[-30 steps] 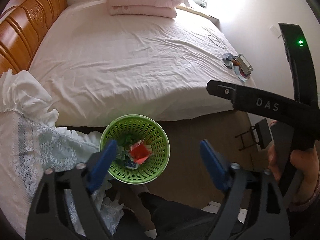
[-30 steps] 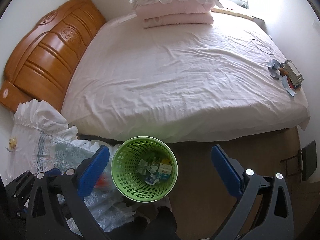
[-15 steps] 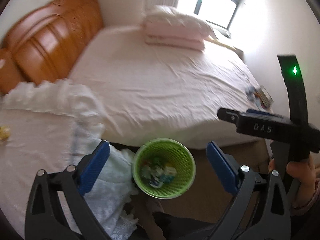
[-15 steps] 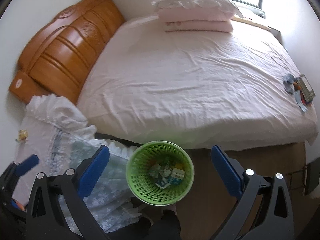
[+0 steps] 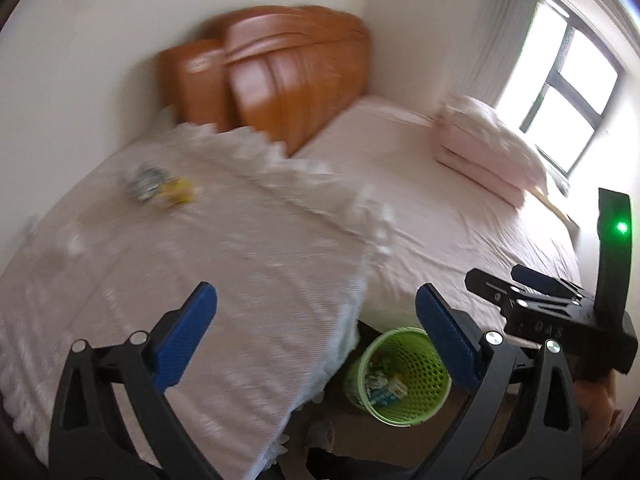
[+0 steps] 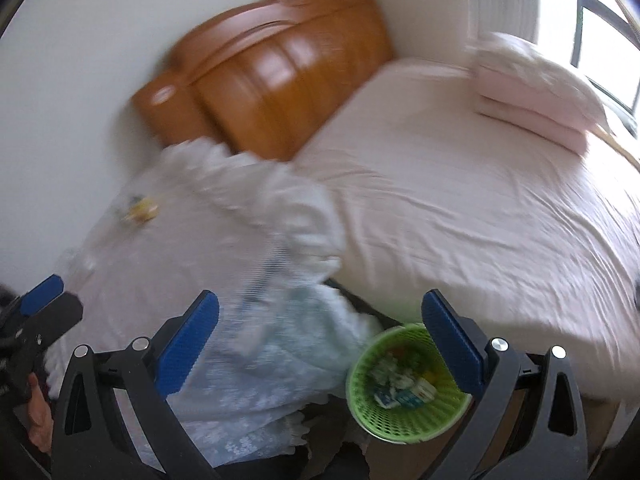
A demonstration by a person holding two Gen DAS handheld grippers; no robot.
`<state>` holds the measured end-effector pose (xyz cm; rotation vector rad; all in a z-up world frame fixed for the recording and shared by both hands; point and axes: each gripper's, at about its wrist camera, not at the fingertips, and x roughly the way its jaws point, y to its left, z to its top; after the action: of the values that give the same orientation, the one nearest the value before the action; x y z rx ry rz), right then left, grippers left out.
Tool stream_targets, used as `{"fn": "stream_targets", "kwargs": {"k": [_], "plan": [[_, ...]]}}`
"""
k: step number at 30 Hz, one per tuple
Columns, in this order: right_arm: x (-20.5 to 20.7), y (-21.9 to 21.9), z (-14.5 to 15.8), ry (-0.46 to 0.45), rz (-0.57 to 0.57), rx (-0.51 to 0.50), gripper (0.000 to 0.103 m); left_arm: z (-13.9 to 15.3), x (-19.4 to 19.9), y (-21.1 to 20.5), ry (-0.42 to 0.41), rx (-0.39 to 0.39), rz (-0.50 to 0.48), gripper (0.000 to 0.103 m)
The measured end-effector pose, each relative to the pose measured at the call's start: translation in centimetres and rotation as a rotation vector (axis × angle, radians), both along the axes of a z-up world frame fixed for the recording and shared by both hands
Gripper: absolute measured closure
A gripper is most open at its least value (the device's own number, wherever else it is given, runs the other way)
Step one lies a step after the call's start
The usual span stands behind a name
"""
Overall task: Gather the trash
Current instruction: 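Move both tools back over the bed toward the plastic bag and foil pack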
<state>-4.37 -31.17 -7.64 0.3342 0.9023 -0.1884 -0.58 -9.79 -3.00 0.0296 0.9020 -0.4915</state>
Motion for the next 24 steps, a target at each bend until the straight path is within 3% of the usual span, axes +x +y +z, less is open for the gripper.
{"fn": "stream_targets", "kwargs": {"k": [5, 13, 24], "plan": [[3.2, 4.5, 0.3, -0.004, 0.116, -0.005, 0.002, -0.6, 1.1, 4.3, 0.024, -0.009, 0.105, 0.008], [7.1, 9.1, -0.4, 0.023, 0.211, -0.002, 0.002, -1.8, 2.9, 9.1, 0.04, -0.008, 0.214, 0.008], [11.9, 12.5, -2.5, 0.087, 0.281, 0.015, 0.002, -6.4, 11.1, 17.4, 0.07, 0.095, 0.437, 0.008]]}}
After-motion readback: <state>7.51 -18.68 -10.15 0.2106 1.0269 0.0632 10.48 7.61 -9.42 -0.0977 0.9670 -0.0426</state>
